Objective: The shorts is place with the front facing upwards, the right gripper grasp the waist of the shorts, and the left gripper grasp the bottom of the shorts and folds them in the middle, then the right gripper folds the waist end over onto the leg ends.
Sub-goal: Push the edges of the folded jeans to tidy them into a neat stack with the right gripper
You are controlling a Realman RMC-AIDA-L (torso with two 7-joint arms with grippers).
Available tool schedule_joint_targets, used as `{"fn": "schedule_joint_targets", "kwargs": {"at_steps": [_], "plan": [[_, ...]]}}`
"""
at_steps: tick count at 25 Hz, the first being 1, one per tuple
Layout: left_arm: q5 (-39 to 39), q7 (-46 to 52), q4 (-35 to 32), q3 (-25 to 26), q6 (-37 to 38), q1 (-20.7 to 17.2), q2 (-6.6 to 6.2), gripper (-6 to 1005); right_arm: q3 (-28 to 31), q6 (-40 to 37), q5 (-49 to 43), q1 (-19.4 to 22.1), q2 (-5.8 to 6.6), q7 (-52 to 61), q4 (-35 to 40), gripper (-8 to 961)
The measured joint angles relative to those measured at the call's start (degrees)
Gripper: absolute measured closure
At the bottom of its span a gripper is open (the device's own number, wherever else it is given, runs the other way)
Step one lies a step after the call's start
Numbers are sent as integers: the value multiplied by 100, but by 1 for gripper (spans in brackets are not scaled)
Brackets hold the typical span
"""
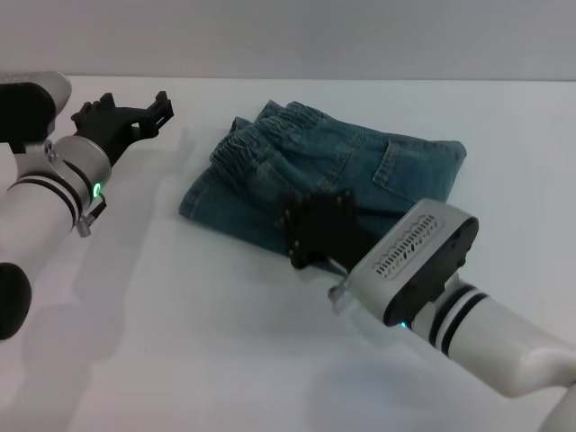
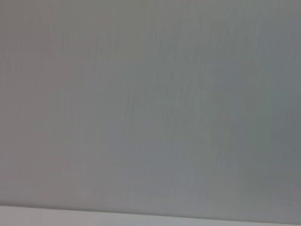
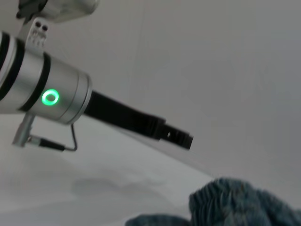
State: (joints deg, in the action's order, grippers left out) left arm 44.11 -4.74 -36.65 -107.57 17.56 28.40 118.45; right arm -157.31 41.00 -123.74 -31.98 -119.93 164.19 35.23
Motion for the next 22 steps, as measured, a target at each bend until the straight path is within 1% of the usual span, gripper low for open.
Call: {"fn": "schedule_joint_targets", "kwargs": {"at_steps": [5, 11, 17, 22], "plan": [[1, 0, 15, 42, 18, 3, -3, 172, -121, -183, 5, 101, 2, 264, -32, 946], [1, 0, -24, 70, 38, -50, -11, 172, -83, -216, 48, 226, 21, 264, -147, 953], [1, 0, -51, 68, 29, -70, -7, 172, -61, -222, 437, 260, 61, 243, -356, 953], [1, 0, -54, 50, 16, -71, -6, 172, 140, -229, 456, 337, 66, 225, -532, 954]]}}
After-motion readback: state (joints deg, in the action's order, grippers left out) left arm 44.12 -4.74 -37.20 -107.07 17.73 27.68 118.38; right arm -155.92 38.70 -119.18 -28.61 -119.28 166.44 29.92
